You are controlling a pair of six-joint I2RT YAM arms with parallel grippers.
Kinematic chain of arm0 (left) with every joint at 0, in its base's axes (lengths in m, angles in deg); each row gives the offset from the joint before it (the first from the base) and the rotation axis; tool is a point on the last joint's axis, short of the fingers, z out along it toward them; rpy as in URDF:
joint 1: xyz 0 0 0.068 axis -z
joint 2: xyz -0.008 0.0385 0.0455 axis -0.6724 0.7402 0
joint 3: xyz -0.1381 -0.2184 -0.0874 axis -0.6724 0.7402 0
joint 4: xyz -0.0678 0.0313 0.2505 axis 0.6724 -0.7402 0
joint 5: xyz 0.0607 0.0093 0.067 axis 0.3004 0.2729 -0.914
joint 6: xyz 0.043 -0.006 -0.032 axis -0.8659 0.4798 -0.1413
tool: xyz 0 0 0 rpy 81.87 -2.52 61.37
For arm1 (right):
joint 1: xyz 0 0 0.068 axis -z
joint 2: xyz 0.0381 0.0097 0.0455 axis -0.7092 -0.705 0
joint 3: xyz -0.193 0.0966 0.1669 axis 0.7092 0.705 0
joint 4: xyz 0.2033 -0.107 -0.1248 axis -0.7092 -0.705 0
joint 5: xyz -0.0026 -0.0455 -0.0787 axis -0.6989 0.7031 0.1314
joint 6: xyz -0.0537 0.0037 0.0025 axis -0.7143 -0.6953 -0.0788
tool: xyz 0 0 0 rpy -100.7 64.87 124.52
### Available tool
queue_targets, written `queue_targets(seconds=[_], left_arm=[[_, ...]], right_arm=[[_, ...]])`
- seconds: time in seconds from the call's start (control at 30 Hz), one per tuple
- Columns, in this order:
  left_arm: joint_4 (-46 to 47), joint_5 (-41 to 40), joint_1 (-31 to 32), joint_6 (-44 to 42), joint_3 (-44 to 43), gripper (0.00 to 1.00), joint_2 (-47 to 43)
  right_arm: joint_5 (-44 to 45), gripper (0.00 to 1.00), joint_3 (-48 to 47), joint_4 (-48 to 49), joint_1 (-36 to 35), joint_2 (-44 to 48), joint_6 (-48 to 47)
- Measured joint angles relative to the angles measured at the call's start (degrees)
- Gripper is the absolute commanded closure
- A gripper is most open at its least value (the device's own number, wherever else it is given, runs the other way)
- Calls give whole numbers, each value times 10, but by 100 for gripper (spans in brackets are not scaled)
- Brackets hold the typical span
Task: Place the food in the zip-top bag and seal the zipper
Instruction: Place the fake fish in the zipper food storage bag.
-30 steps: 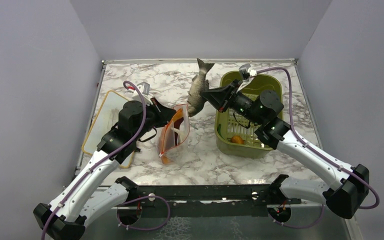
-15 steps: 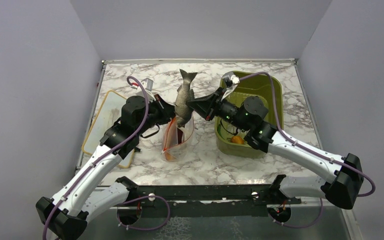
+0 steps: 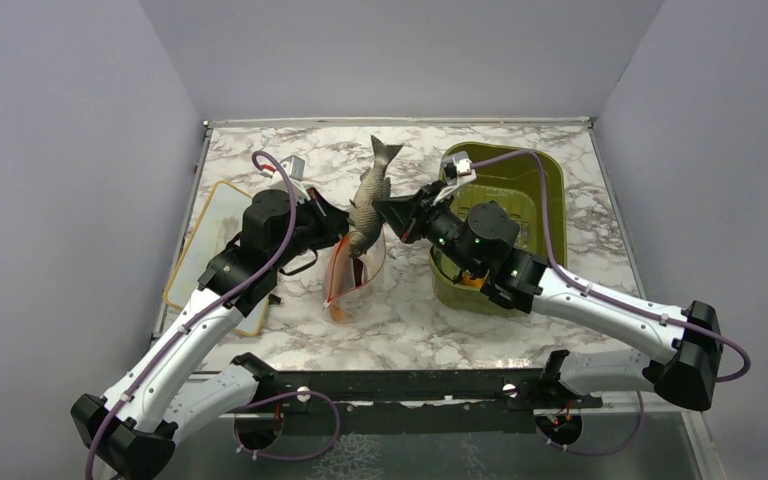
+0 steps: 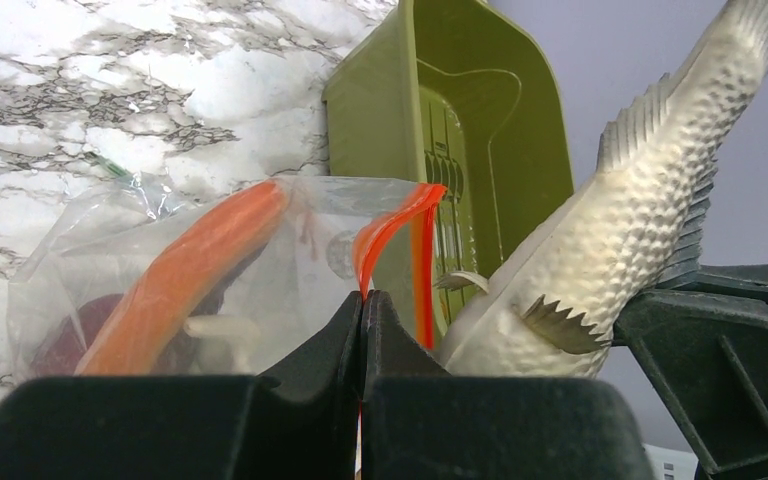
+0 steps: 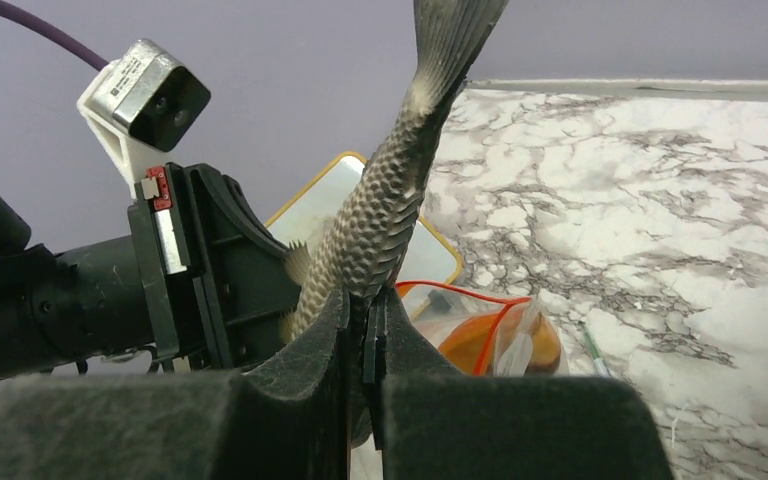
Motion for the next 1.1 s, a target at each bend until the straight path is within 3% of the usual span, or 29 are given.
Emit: queue_targets(seconds=[0.6, 1.1], left_arm=[[13, -3, 2, 18, -17, 100, 0], [27, -39, 2, 69, -16, 100, -32]], right_arm=[[54, 99, 36, -26, -26, 14, -4], [175, 99, -28, -141, -95, -45, 67]])
